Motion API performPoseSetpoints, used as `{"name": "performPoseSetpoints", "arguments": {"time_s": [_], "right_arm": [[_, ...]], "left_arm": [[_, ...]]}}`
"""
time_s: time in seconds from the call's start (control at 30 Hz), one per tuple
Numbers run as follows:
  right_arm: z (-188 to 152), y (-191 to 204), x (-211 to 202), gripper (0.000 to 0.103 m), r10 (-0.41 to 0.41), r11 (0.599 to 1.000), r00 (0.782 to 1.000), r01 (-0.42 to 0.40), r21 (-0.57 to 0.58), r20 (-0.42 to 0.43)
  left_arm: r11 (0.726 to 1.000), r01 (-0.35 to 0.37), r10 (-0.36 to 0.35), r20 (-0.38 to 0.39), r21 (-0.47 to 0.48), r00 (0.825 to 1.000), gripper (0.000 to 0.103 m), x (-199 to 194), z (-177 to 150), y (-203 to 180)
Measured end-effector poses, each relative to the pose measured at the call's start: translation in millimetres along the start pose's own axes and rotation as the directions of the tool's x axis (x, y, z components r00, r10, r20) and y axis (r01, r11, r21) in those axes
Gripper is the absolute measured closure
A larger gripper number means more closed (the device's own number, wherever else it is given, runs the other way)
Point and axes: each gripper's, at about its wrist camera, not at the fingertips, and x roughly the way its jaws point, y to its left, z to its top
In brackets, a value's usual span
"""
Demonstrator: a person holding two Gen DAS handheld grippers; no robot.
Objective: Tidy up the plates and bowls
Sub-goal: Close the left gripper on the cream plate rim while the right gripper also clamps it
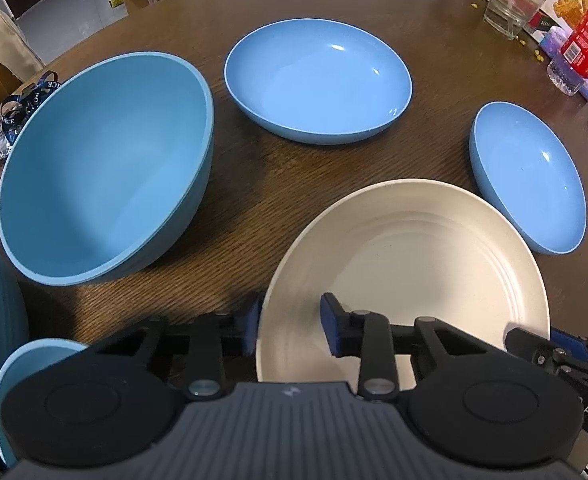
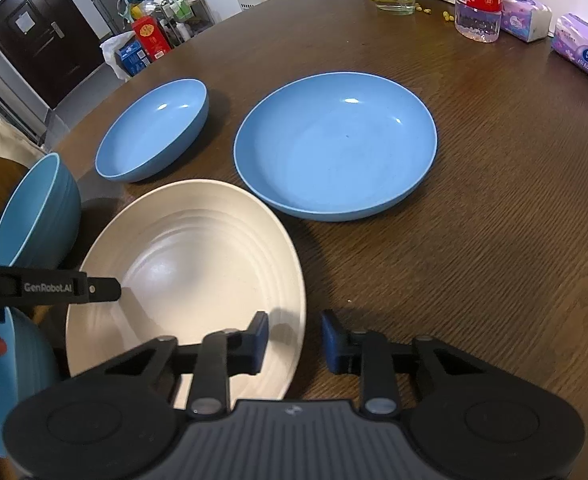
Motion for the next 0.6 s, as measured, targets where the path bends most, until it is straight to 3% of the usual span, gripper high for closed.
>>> {"name": "performPoseSetpoints", "arguments": {"time_s": [0.1, 0.6], "right_arm": [[0, -1, 1, 0.089, 0.013, 1.000, 1.000, -0.013, 0.011, 0.001], [-5, -12, -6, 0.092, 0.031, 0.997, 0.999, -0.033, 0.066, 0.028]], "left_arm": [[1.000, 0.002, -0.002, 0.003, 0.002, 1.000, 0.073, 0, 0, -1], [1.000, 0.022, -0.021, 0.026, -0.006, 0.999, 0.080, -9, -1, 0]]}}
